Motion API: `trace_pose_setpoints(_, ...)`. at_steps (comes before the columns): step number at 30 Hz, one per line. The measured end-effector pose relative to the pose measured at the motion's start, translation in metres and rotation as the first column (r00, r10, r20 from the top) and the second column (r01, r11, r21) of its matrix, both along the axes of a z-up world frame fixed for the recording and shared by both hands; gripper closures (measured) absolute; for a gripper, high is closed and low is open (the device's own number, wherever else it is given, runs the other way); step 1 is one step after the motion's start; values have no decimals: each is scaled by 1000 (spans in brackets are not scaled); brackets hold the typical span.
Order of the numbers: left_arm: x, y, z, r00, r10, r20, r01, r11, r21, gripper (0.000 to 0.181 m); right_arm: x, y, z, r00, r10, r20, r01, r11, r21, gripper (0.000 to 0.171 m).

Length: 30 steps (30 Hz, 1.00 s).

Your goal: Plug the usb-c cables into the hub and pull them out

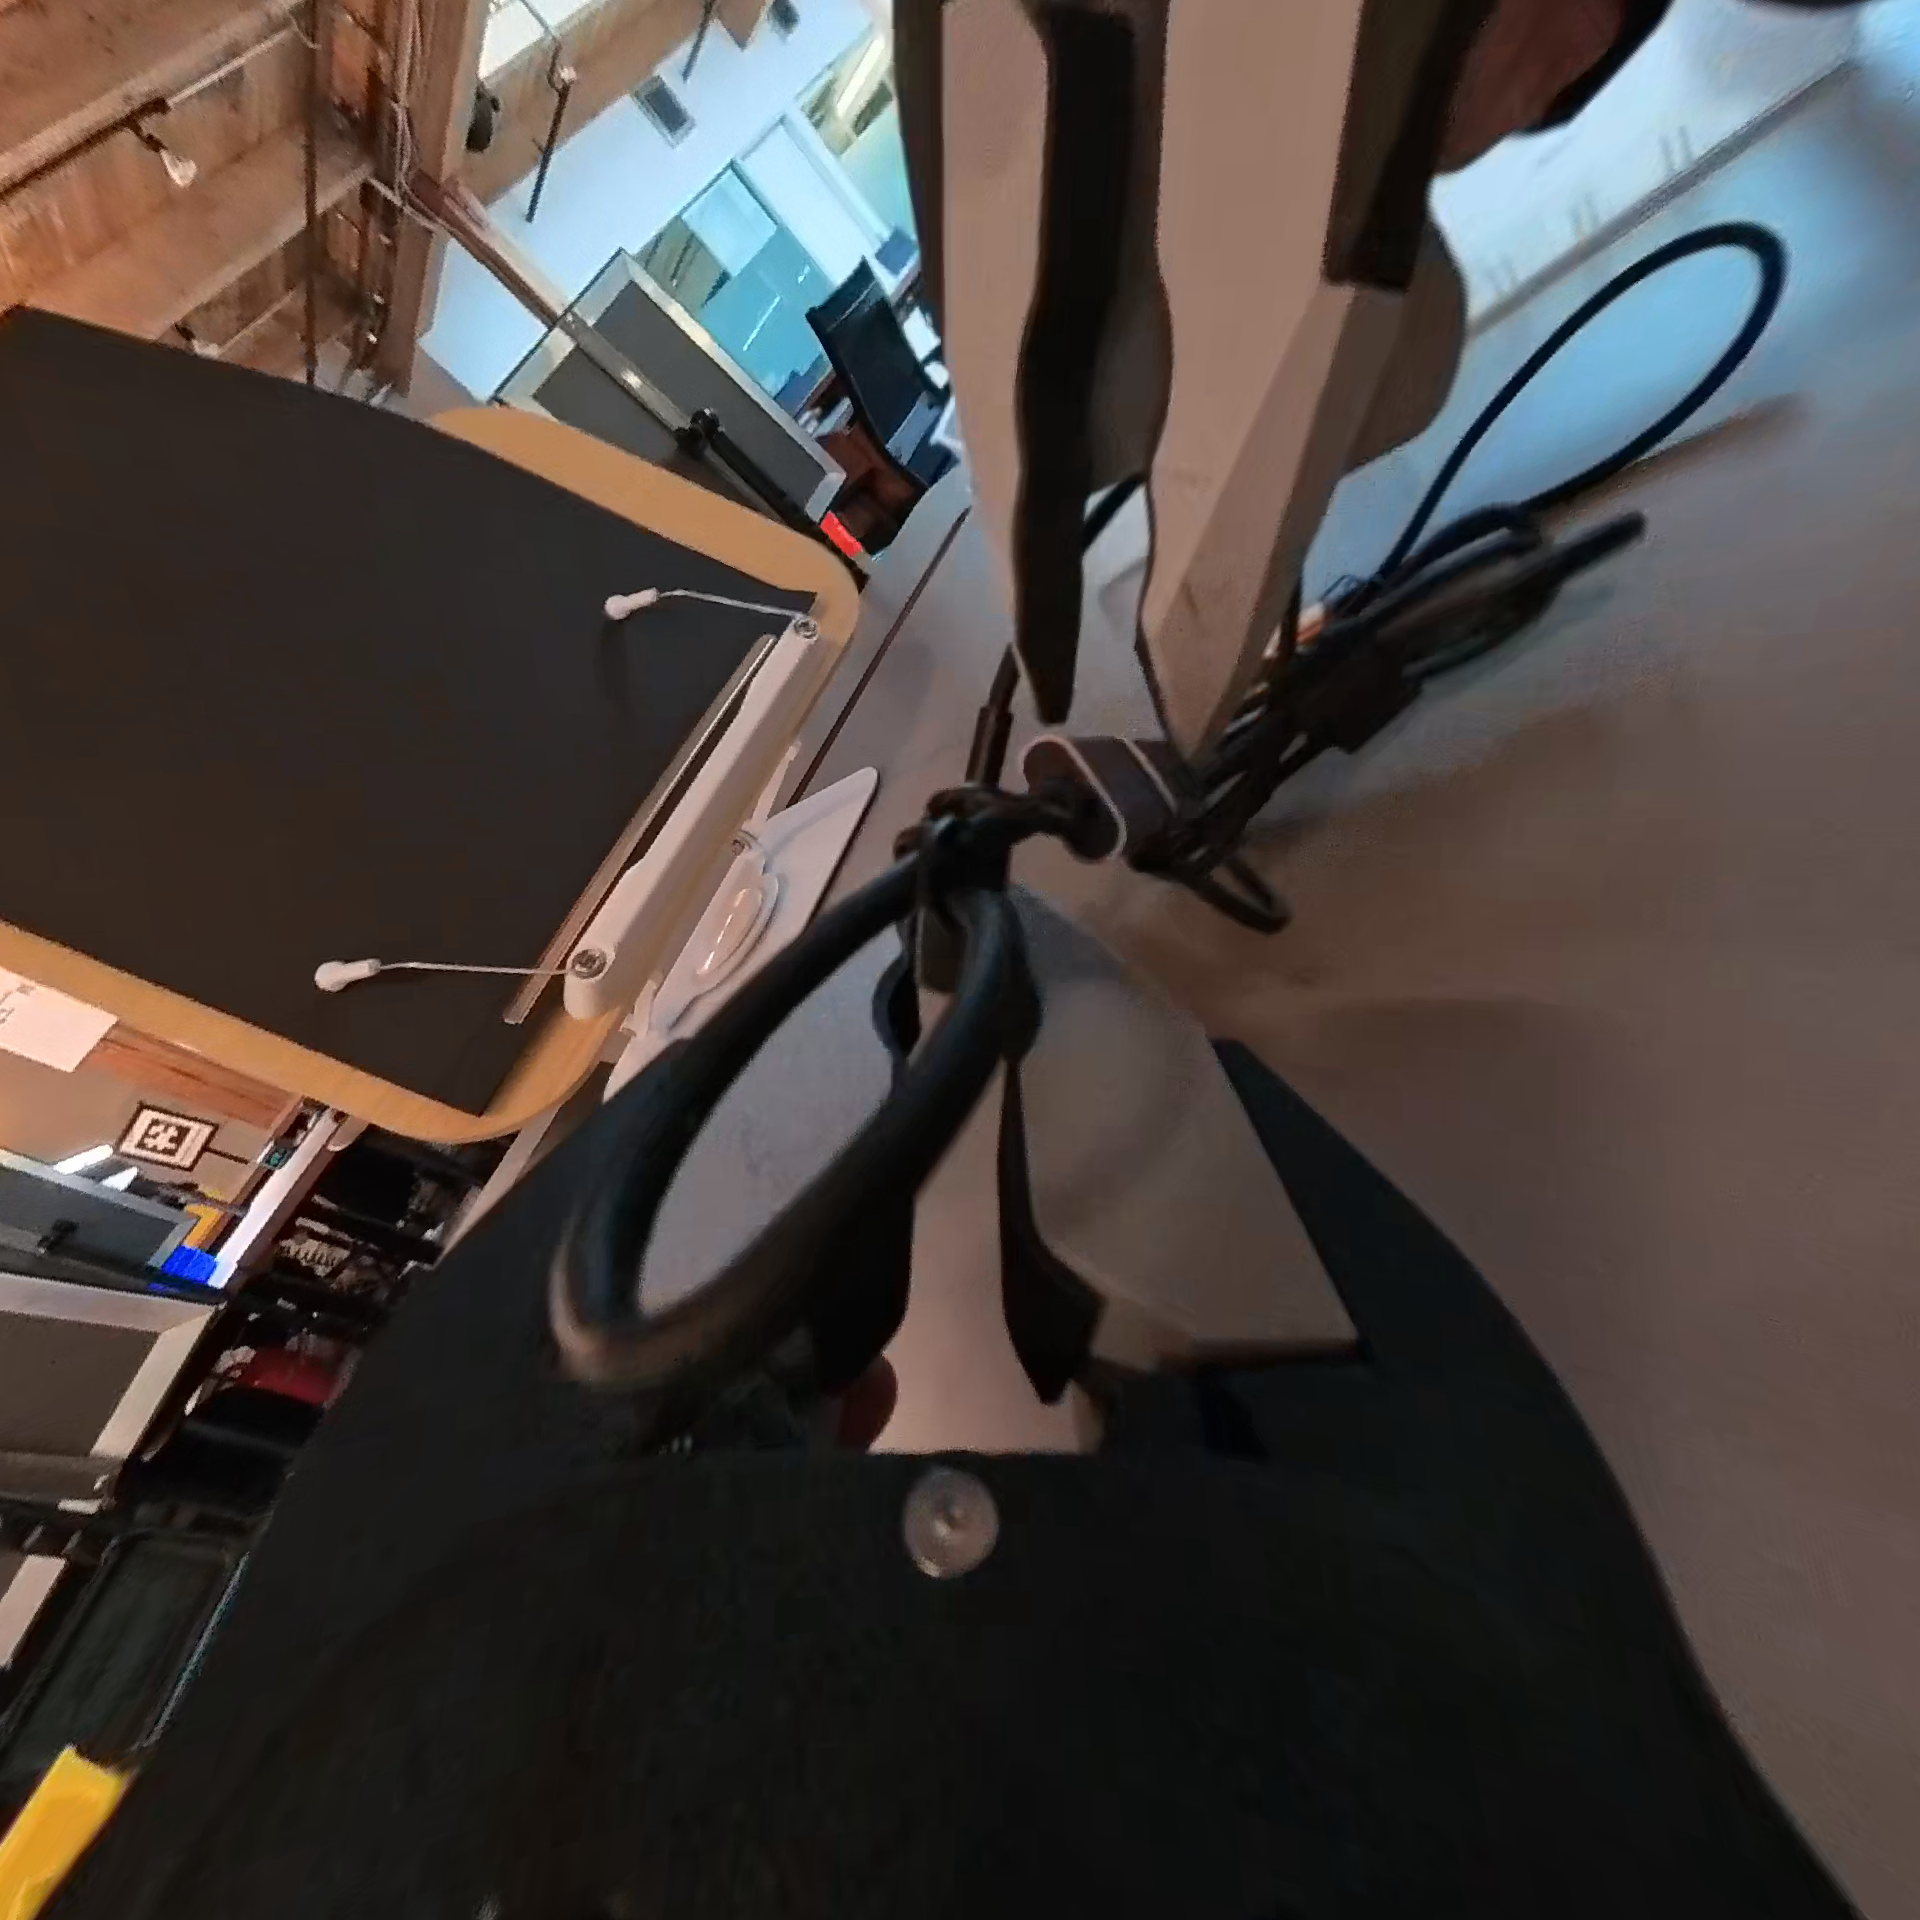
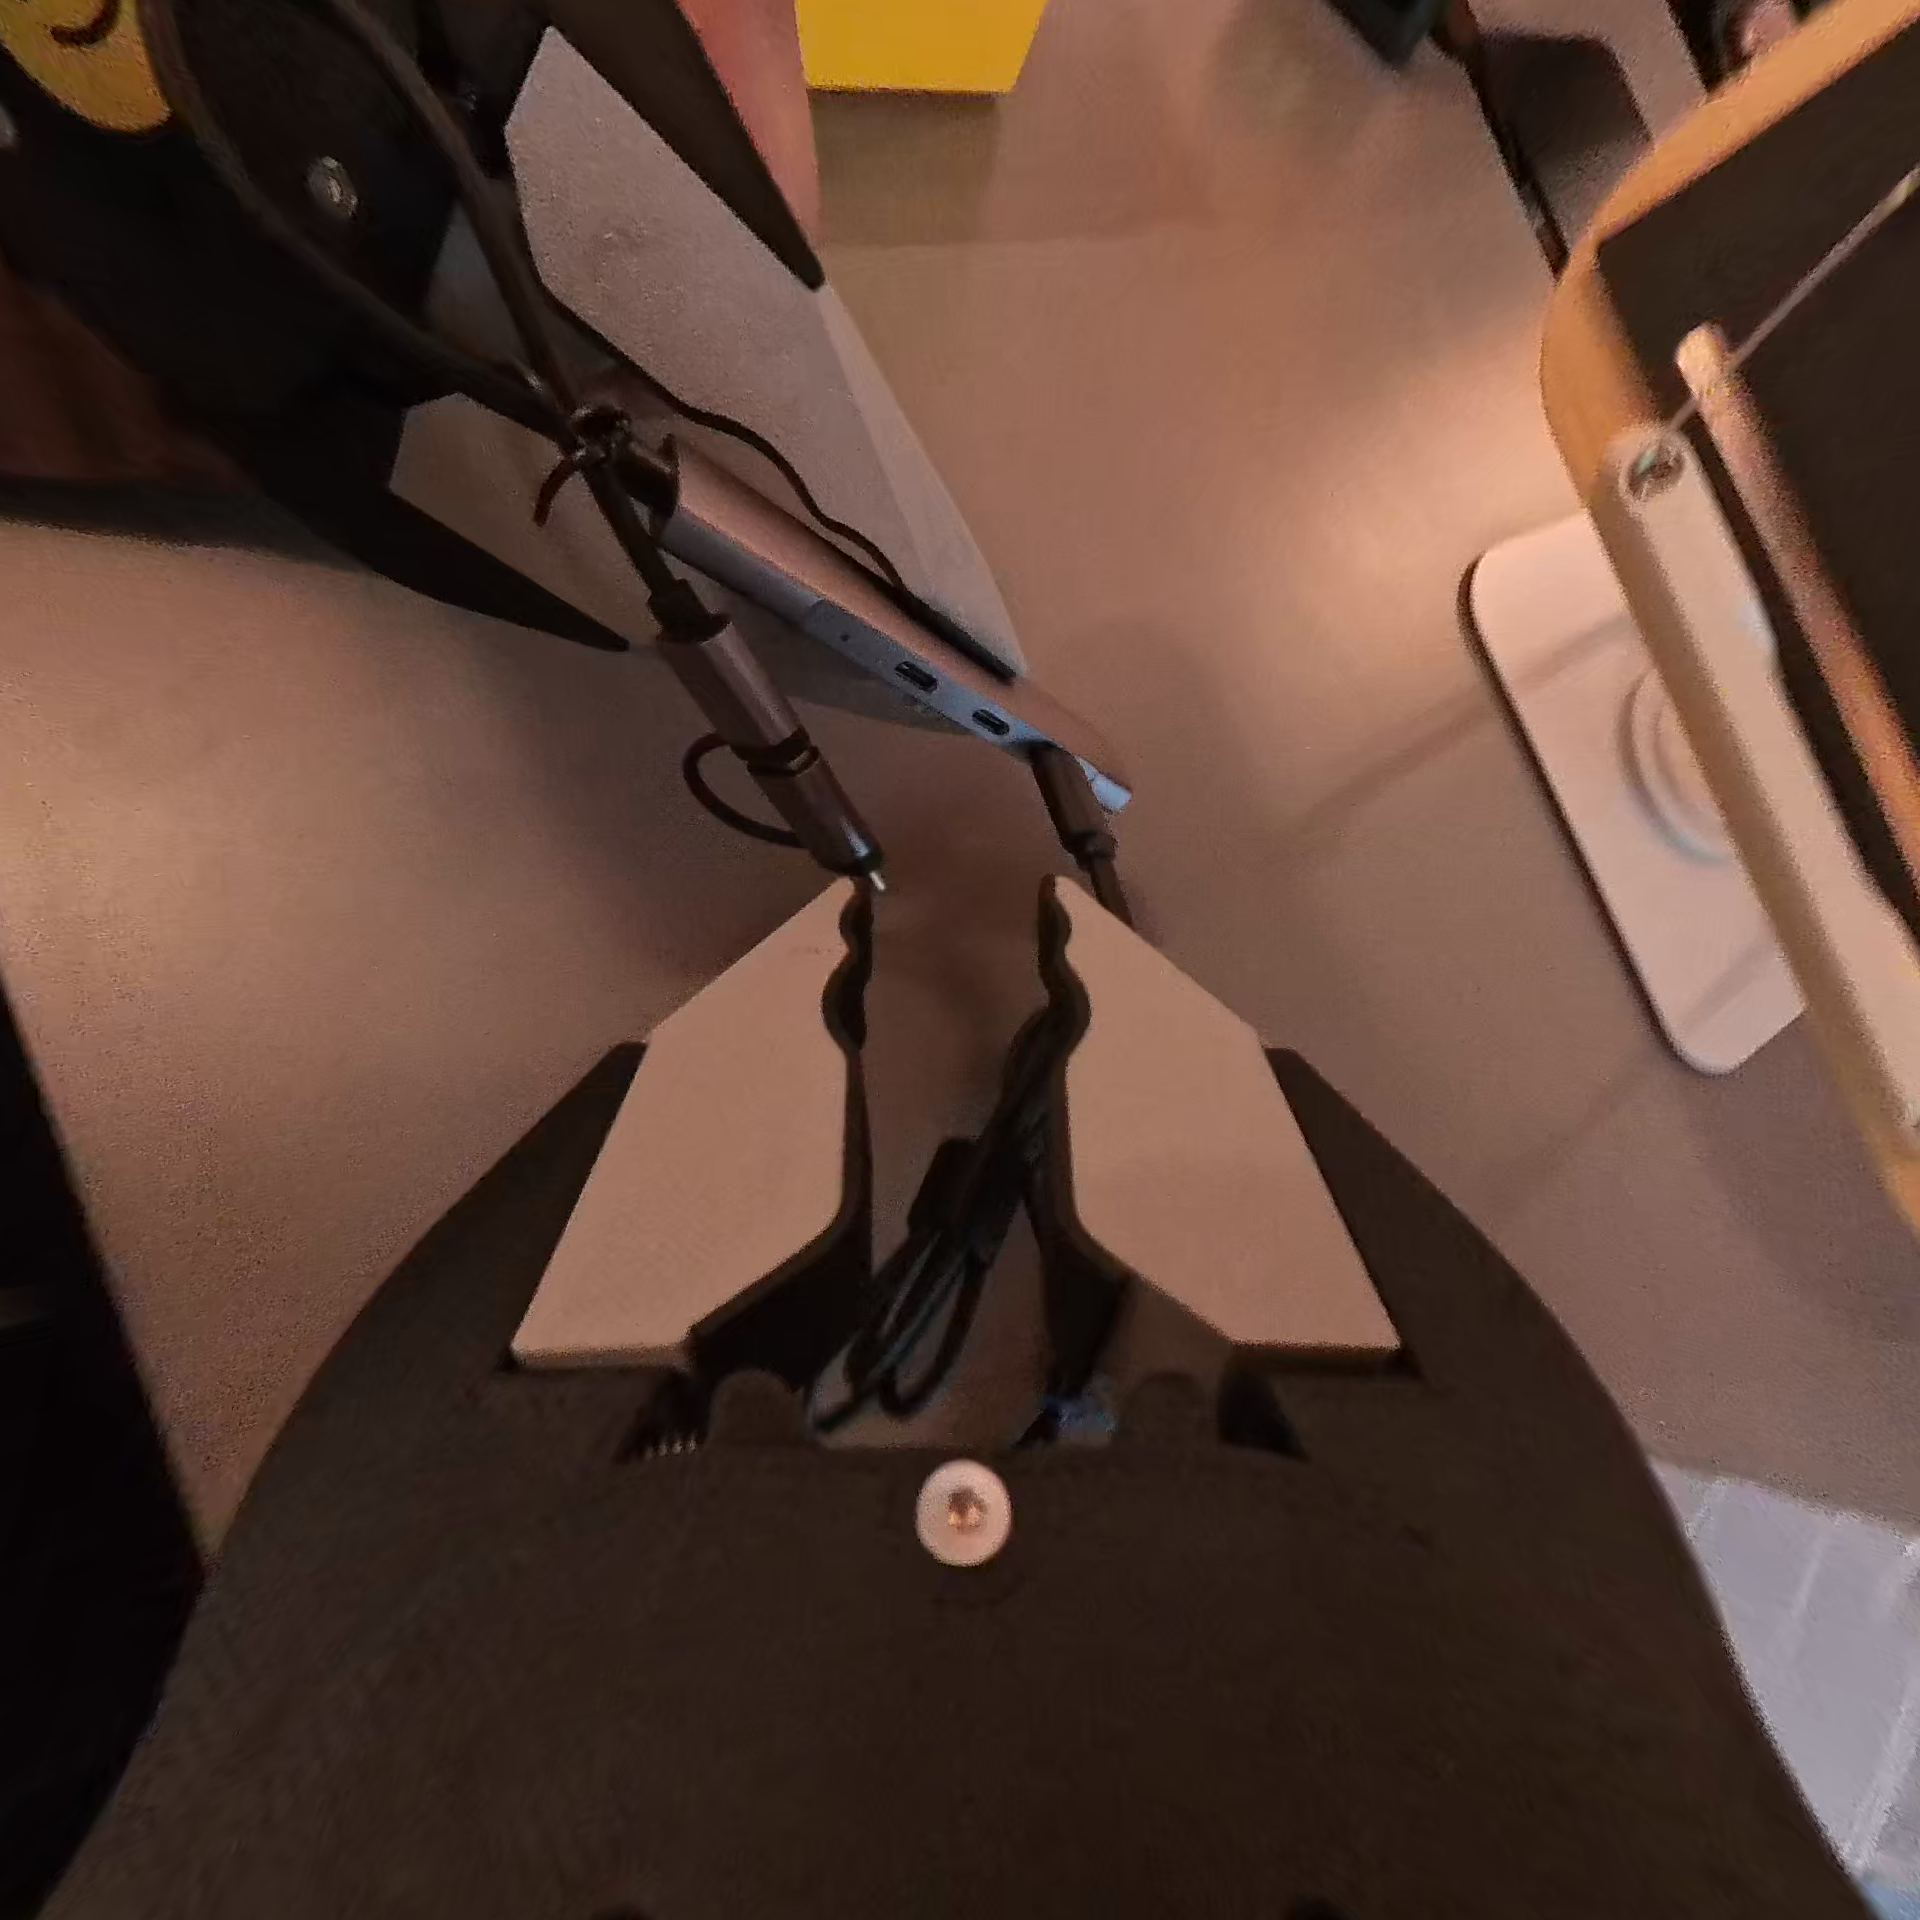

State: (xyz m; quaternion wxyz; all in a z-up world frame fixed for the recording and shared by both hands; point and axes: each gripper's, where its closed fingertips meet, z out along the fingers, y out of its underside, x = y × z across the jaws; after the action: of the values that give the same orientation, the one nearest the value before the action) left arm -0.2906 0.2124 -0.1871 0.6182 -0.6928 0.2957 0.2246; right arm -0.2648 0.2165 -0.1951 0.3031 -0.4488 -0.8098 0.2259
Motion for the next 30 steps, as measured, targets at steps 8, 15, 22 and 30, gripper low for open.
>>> trace_pose_setpoints(8, -31, 4, -5, 995, 93, 19, -93, 995, -20, 174, -5, 14, 36, 965, 90, -244, -101, 994, -31, 141)
trace_pose_setpoints(15, -19, 8, -9, 998, 57, -9, -57, 998, -26, 174, -26, 34, 8, 978, 101, -182, -92, 994, 55, 134)
trace_pose_setpoints(22, 2, 11, -14, 1000, 5, -8, -5, 999, -48, 174, -24, 23, -14, 966, 202, -158, -171, 967, 191, 164)
trace_pose_setpoints(30, 3, 17, -22, 998, 60, -37, -62, 996, -65, 172, -15, 7, -10, 943, 269, -197, -248, 961, 127, 163)
